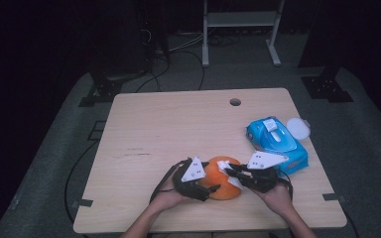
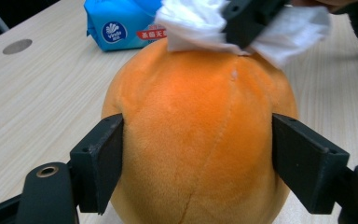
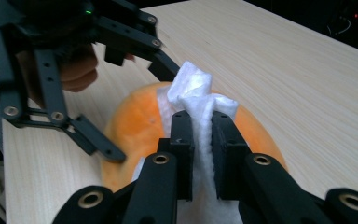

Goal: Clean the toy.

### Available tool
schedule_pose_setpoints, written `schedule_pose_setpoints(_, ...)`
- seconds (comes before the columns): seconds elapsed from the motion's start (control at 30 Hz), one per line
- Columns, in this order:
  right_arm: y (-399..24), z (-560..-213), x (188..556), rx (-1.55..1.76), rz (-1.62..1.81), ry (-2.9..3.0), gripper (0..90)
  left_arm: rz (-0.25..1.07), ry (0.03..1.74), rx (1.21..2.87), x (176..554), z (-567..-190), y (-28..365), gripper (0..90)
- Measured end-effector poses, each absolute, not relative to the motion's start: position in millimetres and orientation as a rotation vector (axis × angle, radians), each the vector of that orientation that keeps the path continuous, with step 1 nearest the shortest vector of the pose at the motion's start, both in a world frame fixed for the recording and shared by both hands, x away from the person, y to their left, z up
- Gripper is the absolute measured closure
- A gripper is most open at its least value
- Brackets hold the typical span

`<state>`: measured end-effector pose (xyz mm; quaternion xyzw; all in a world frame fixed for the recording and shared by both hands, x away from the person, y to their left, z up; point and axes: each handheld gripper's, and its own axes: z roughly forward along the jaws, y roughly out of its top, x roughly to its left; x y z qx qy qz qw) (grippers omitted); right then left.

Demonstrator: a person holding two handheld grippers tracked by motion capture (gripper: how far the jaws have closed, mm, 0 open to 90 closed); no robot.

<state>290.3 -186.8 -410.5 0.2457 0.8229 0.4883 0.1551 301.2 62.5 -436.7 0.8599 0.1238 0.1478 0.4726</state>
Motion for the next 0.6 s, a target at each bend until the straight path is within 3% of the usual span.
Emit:
schedule_pose_setpoints(0.1,-199,-416,296,0.761,1.385,2.356,79.4,0.332,0.315,2.079,304,-435,67,18.0)
schedule_pose_setpoints(0.2,-202,-418,295,0.773,1.353,2.349,79.4,0.267,0.410,2.072,313,-433,72,7.8)
schedule_pose_setpoints(0.27,-202,-418,295,0.773,1.368,2.353,79.4,0.181,0.470,2.069,320,-436,74,7.8)
schedule_pose_setpoints(0.3,-197,-417,293,0.754,1.371,2.355,79.4,0.142,0.476,2.066,322,-439,74,18.3)
schedule_pose_setpoints(0.33,-197,-417,293,0.754,1.371,2.355,79.4,0.155,0.475,2.065,321,-441,74,18.3)
schedule_pose_setpoints(0.4,-190,-413,291,0.733,1.386,2.358,79.4,0.215,0.445,2.076,318,-440,72,28.1)
schedule_pose_setpoints(0.43,-183,-408,288,0.690,1.386,2.332,79.4,0.308,0.391,2.079,312,-435,69,30.2)
schedule_pose_setpoints(0.5,-182,-405,287,0.681,1.393,2.315,79.4,0.347,0.368,2.078,308,-433,67,31.3)
schedule_pose_setpoints(0.6,-187,-400,289,0.702,1.410,2.278,79.4,0.532,0.288,2.080,297,-430,61,32.7)
